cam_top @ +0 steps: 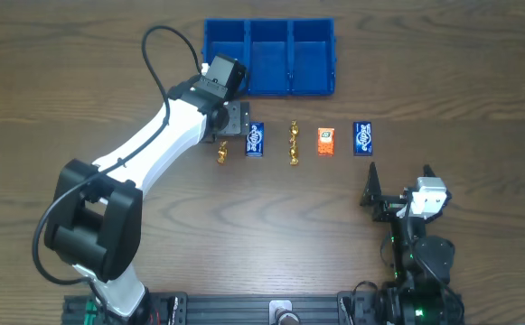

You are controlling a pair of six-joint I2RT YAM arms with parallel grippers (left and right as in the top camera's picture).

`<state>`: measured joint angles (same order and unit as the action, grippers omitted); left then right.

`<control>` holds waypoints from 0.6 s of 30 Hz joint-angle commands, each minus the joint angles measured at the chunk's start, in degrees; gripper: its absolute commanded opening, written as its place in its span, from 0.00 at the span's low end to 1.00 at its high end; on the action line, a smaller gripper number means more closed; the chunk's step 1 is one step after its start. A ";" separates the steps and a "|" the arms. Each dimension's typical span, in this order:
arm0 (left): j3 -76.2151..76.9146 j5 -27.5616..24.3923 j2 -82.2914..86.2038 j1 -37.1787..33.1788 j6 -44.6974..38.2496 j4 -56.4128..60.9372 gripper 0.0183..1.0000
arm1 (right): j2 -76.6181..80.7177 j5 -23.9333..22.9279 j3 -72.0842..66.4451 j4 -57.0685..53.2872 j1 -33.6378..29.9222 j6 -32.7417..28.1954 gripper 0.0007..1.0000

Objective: Sort Candies Into Trays

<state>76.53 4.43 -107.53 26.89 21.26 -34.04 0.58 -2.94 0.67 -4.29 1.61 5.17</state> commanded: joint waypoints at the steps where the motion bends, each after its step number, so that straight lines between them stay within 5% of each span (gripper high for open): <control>1: 0.02 -0.44 -3.52 -0.85 0.87 2.01 0.91 | -0.42 0.26 -0.22 -0.17 -0.24 -0.74 1.00; 18: 0.02 -0.39 -10.34 -2.23 1.44 6.16 0.84 | -0.42 0.26 -0.22 -0.17 -0.24 -0.74 1.00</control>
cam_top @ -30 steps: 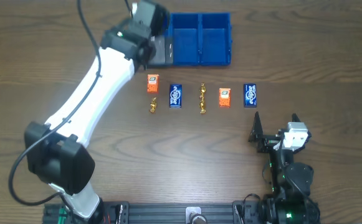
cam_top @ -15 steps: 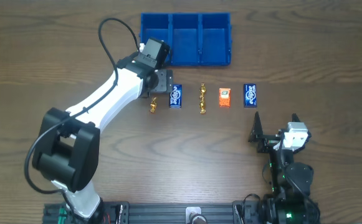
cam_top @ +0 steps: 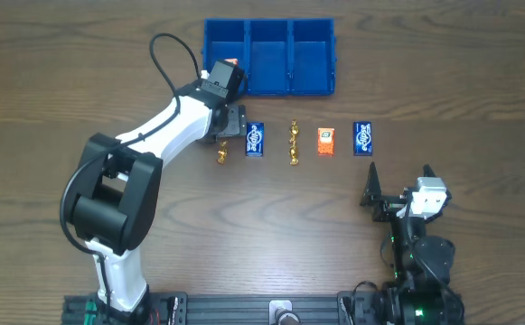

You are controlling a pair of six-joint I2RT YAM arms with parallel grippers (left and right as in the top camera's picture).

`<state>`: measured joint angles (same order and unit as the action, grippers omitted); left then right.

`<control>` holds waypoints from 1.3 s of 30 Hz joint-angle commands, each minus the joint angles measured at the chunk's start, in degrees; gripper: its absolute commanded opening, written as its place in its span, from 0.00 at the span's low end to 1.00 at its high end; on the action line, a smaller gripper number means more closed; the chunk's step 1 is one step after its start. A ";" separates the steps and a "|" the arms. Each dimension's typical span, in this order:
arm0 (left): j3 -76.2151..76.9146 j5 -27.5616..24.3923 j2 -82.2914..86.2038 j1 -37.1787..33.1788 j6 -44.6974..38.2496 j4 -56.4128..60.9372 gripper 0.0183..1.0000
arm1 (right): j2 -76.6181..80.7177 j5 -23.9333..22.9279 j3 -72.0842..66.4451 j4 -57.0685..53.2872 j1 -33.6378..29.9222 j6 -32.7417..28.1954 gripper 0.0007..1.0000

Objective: Sort Candies Into Trays

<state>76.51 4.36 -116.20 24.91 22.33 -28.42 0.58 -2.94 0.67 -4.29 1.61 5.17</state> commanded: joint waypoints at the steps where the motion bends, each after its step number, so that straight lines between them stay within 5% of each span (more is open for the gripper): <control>1: 0.04 -0.33 -1.90 -0.24 0.37 0.68 0.82 | -0.42 0.26 -0.22 -0.17 -0.24 -0.74 1.00; 5: 0.09 -0.37 -2.58 -0.24 0.39 1.49 0.69 | -0.42 0.26 -0.22 -0.17 -0.24 -0.74 1.00; 12: 0.11 -0.39 -2.56 -0.24 0.42 1.51 0.30 | -0.42 0.26 -0.22 -0.17 -0.24 -0.74 1.00; 21: 1.77 0.00 4.70 0.61 0.42 -1.40 0.24 | -0.42 0.26 -0.22 -0.17 -0.24 -0.74 1.00; 27: 13.64 10.23 12.76 3.10 -2.43 -7.65 0.23 | -0.42 0.26 -0.22 -0.17 -0.24 -0.74 1.00; 39: 35.10 5.79 -2.43 -3.10 -5.27 -9.27 0.24 | -0.42 0.26 -0.22 -0.17 -0.24 -0.74 1.00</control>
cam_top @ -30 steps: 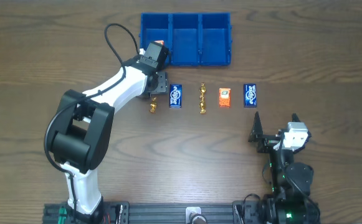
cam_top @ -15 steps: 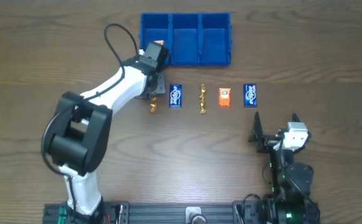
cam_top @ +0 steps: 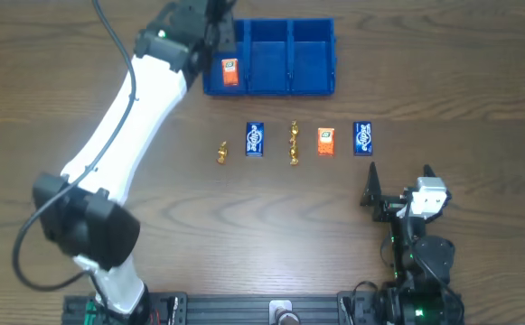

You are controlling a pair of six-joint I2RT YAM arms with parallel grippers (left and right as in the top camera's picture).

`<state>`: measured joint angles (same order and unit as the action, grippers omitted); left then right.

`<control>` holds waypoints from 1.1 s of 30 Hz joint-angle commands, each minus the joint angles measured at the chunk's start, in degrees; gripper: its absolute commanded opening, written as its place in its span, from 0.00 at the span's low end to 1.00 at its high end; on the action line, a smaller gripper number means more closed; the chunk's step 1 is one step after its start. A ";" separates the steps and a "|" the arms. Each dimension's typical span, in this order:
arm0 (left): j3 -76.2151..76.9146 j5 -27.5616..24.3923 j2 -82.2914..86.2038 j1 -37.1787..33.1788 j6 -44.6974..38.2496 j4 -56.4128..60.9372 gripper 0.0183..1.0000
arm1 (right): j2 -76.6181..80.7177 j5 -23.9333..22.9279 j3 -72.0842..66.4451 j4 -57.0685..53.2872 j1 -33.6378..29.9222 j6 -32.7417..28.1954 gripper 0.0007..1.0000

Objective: Sort Candies Into Trays

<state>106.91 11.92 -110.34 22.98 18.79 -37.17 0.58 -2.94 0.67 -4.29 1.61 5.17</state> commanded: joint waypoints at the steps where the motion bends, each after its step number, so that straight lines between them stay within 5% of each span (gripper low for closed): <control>1: 5.09 -1.99 -9.18 -1.22 -1.81 -0.52 0.24 | -0.42 0.26 -0.22 -0.17 -0.24 -0.74 1.00; 25: 5.86 -5.86 -18.64 -2.08 -4.04 2.12 0.29 | -0.42 0.26 -0.22 -0.15 -0.24 -0.74 1.00; 27: 5.86 -6.12 -18.64 -2.08 -4.04 2.05 0.37 | -0.42 0.26 -0.22 -0.17 -0.24 -0.74 1.00; 30: 5.86 -6.47 -18.64 -2.08 -4.02 2.12 0.76 | -0.42 0.26 -0.22 -0.17 -0.24 -0.74 1.00; 33: 5.86 -6.47 -18.64 -2.08 -4.00 2.29 0.96 | -0.42 0.26 -0.22 -0.17 -0.24 -0.74 1.00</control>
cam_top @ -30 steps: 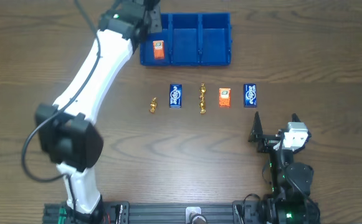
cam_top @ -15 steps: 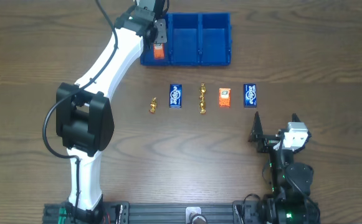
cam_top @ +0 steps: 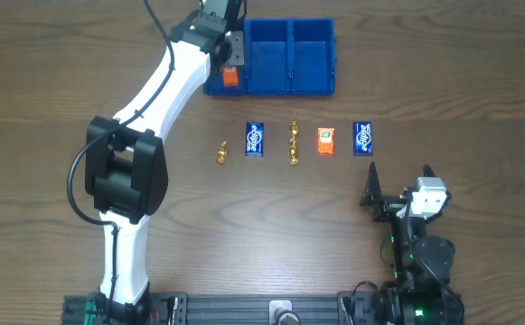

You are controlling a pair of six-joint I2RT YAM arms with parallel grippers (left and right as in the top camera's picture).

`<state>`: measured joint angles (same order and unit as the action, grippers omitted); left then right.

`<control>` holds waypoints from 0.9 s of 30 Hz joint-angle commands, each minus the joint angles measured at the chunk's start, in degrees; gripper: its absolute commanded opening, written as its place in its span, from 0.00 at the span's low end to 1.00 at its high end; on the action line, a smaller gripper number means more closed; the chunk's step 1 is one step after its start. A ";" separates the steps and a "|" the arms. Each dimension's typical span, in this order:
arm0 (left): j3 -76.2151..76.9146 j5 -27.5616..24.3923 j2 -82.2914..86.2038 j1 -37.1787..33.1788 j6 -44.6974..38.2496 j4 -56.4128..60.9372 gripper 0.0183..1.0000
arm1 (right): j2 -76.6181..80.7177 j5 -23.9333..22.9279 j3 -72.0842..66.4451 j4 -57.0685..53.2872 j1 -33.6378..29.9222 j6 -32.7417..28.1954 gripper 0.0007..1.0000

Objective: Sort Candies Into Trays

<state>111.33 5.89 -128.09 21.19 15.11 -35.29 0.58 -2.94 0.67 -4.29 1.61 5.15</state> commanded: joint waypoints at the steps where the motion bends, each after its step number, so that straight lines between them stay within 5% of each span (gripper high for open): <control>1: 1.46 -0.42 -0.76 -0.28 -0.35 0.61 0.99 | -0.42 0.26 -0.22 -0.17 -0.24 -0.72 1.00; 10: 1.46 0.50 6.34 2.75 0.52 -0.11 1.00 | -0.42 0.26 -0.22 -0.17 -0.24 -0.72 1.00; 16: 1.51 9.22 9.03 15.41 7.63 -1.70 0.99 | -0.42 0.26 -0.22 -0.17 -0.24 -0.72 1.00; 27: 1.49 12.00 1.42 33.77 25.38 -7.06 0.98 | -0.42 0.26 -0.22 -0.17 -0.24 -0.72 1.00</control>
<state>112.22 15.86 -122.17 53.95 33.52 -41.19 0.58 -2.94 0.67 -4.29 1.61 5.17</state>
